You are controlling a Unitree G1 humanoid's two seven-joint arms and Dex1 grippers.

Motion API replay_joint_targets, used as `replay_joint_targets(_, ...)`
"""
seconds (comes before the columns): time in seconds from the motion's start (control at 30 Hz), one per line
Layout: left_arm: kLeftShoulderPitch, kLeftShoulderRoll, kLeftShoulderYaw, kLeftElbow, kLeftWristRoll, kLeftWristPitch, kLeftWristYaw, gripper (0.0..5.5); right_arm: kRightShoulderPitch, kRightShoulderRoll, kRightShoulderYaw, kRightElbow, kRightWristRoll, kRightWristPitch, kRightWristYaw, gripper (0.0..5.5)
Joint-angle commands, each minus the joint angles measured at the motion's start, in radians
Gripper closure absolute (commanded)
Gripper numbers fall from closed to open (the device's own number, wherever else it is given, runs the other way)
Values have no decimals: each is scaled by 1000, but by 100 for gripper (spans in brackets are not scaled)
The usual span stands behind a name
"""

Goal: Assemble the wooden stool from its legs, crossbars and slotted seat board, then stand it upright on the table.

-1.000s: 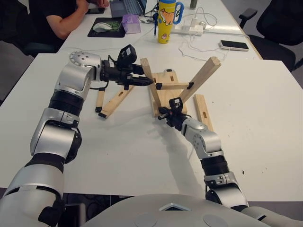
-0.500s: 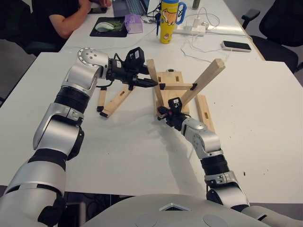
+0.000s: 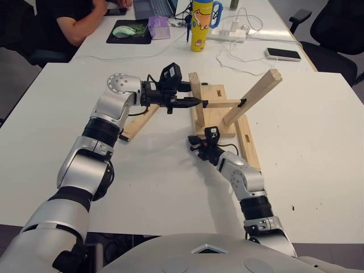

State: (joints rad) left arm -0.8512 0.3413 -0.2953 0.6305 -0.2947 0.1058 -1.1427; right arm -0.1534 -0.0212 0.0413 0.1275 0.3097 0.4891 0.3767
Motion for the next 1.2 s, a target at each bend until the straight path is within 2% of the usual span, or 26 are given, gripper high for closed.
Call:
replay_joint_targets(0.03,119,-3,-39,19,63,68,-17,347,-23,-3,-97,-16,65,-66,12,550)
replay_joint_targets(0.17,128,5,-31,0,69,73,-17,347,20,-32,-88,-97,101,-51,90,550)
replay_joint_targets(0.47,114,41,10,-79,54,106,-12,347,170,-141,-44,-346,267,136,238,550)
replay_joint_targets(0.7,135,110,59,-347,-16,242,-23,347,202,-207,-92,-368,341,191,268,550)
replay_joint_targets(0.87,174,207,94,-589,-71,379,-45,347,217,-229,-113,-407,383,198,282,550)
replay_joint_targets(0.97,205,248,114,-692,-92,439,-39,347,259,-246,-104,-471,346,172,241,550)
replay_joint_targets(1.1,317,269,126,-809,-109,491,5,347,385,-280,7,-575,172,105,150,550)
replay_joint_targets(1.2,432,254,118,-857,-102,489,63,347,396,-235,59,-530,65,11,72,550)
